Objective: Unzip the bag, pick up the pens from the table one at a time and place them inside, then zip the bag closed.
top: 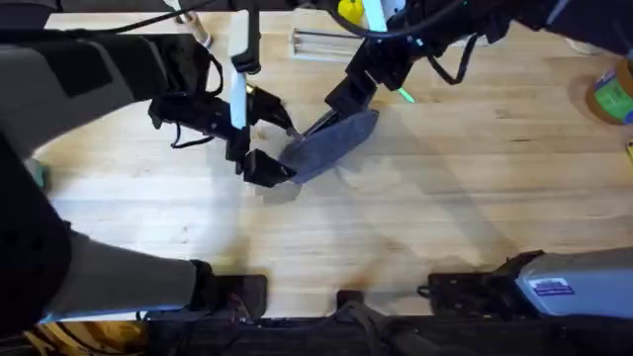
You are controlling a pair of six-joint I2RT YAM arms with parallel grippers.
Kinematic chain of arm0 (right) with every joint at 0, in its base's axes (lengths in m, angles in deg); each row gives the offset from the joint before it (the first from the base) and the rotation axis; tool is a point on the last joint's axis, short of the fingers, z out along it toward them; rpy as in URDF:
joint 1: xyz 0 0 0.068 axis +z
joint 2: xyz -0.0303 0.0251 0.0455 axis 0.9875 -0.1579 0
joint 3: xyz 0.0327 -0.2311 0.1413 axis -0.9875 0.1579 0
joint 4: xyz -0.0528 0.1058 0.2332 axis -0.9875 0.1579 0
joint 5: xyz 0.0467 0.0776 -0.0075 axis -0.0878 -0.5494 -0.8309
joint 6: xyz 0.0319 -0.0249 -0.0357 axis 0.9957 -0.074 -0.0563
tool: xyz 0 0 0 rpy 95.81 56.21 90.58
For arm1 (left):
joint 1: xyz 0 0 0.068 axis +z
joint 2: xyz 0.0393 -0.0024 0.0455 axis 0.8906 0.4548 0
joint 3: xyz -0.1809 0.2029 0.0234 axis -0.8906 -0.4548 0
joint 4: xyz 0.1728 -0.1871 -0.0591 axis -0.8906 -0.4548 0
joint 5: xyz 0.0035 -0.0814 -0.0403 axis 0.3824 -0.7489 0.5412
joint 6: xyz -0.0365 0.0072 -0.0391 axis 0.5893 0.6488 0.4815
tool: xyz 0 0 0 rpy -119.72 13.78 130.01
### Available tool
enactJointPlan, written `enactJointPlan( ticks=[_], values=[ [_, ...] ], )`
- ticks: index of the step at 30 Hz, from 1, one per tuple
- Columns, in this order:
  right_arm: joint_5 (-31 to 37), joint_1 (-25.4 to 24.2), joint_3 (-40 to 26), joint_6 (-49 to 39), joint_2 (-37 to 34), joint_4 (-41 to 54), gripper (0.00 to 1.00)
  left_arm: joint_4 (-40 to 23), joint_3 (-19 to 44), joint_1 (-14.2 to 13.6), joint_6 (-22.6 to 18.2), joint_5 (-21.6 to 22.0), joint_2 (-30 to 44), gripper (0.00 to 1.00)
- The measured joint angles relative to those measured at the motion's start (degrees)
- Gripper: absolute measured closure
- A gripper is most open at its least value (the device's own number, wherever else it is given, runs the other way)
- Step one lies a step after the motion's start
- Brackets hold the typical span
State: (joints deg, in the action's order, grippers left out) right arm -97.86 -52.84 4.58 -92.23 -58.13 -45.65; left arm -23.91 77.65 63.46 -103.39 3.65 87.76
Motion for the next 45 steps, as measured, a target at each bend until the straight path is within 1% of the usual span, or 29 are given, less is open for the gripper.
enactJointPlan(
  ticks=[6, 9, 11, 14, 15, 19, 23, 26, 27, 28, 30, 32, 33, 34, 36, 42, 45],
  values=[
    [0.37, 0.00, 0.00, -5.92, -0.02, 0.00, 0.004, -0.55, 0.02, 0.13, 0.00, 0.00, -0.11, 0.006],
    [0.37, 0.00, 0.00, -10.78, -0.02, 0.00, 0.004, -1.72, 0.22, 1.20, 0.00, 0.02, -1.64, 0.006],
    [0.39, 0.15, 0.00, -14.50, 0.00, 0.00, 0.004, -2.81, 0.86, 2.64, -0.02, 0.04, -3.84, 0.006],
    [0.39, 0.60, 0.00, -21.11, 0.29, 0.00, 0.004, -3.77, 2.36, 5.50, -0.02, 0.02, -8.36, 0.006],
    [0.42, 0.83, 0.00, -29.42, 0.88, -0.57, 0.004, -4.95, 3.31, 8.47, -0.03, 0.00, -12.80, 0.006],
    [0.44, 0.85, -0.09, -41.26, 1.07, -1.65, 0.004, -7.70, 3.48, 11.91, -0.04, 0.02, -16.75, 0.006],
    [0.44, 0.99, -0.09, -47.14, 1.07, -0.87, 0.004, -9.42, 3.48, 13.62, -0.04, 0.02, -17.59, 0.006],
    [0.44, 1.25, -0.09, -49.05, 1.07, -0.87, 0.004, -10.34, 3.48, 14.01, -0.04, 0.04, -17.57, 0.006],
    [0.42, 1.37, -0.09, -49.71, 1.06, -0.92, 0.040, -10.73, 3.48, 14.01, -0.04, 0.07, -17.57, 0.006],
    [0.42, 1.46, -0.09, -50.12, 1.06, -1.00, 0.133, -11.12, 3.48, 14.01, -0.04, 0.14, -17.57, 0.006],
    [0.42, 1.60, -0.09, -50.50, 1.07, -0.91, 0.427, -11.95, 3.48, 14.01, -0.04, 0.31, -17.57, 0.006],
    [0.44, 1.73, -0.09, -50.60, 1.07, -0.32, 0.692, -12.51, 3.48, 14.01, -0.04, 0.50, -17.57, 0.006],
    [0.48, 1.77, -0.09, -50.64, 1.07, 0.15, 0.840, -12.85, 3.48, 14.01, -0.04, 0.62, -17.59, 0.006],
    [0.51, 1.77, -0.09, -50.58, 1.07, 0.48, 0.935, -13.19, 3.48, 14.01, -0.04, 0.83, -17.71, 0.006],
    [0.59, 1.77, -0.09, -50.77, 1.07, 0.94, 0.964, -13.64, 3.48, 14.01, -0.04, 1.65, -18.48, 0.006],
    [0.40, 1.68, -0.11, -51.04, 0.66, 2.69, 0.966, -13.92, 3.48, 14.01, -0.04, 3.52, -24.10, 0.006],
    [-0.97, 1.51, -0.11, -51.21, -1.21, 3.04, 0.966, -14.42, 3.48, 14.01, -0.04, 4.97, -27.26, 0.006]
  ],
)
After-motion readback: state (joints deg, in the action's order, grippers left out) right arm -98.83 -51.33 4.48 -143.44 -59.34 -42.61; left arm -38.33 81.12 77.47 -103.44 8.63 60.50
